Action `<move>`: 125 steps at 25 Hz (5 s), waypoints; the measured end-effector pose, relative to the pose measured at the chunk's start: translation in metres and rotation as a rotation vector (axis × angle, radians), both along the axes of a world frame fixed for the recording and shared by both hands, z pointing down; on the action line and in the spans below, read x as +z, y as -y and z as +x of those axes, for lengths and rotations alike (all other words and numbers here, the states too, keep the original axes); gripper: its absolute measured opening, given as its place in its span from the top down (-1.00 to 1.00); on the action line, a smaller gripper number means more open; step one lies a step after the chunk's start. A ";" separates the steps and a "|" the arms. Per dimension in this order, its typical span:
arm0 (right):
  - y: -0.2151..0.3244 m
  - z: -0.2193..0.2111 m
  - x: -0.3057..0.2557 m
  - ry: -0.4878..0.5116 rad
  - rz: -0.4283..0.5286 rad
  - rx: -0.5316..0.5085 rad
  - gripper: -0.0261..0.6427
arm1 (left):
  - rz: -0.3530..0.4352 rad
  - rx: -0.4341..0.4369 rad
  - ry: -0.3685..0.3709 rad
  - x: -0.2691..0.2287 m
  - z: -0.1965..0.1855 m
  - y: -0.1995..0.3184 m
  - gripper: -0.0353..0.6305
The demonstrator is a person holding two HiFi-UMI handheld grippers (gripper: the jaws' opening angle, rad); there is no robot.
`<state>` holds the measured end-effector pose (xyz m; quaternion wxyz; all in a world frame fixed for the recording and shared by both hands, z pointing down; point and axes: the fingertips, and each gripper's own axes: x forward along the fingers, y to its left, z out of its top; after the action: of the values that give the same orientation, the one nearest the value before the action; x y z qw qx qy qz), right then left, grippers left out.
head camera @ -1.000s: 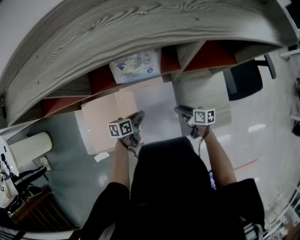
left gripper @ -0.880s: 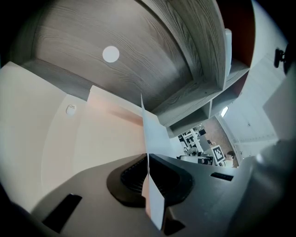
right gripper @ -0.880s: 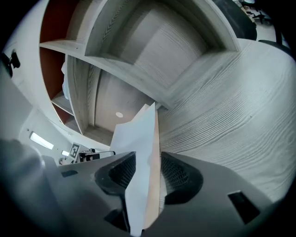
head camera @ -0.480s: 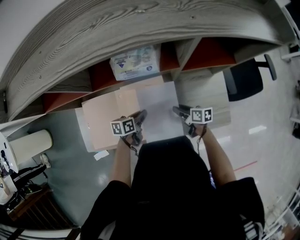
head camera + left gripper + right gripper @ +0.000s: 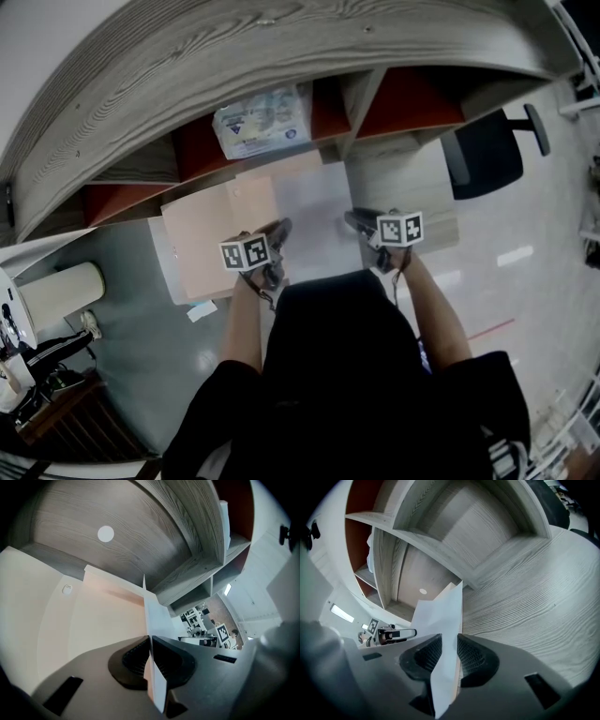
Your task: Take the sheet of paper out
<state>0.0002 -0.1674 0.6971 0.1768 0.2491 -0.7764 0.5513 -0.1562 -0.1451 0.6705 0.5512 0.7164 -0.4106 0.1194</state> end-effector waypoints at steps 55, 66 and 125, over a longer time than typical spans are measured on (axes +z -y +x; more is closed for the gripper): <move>-0.031 -0.028 -0.104 -0.293 0.406 -0.006 0.87 | 0.173 0.129 0.090 -0.050 0.002 -0.029 0.74; -0.052 0.006 -0.124 -0.239 0.473 -0.021 0.87 | 0.200 0.019 0.165 -0.067 0.029 -0.058 0.74; -0.164 0.161 -0.245 -0.327 1.026 0.219 0.87 | 0.653 0.033 0.498 -0.192 0.204 -0.131 0.74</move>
<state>0.1611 -0.0039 0.4521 0.0924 0.4652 -0.8775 0.0712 0.0480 -0.0139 0.4785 0.1766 0.8095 -0.5362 0.1613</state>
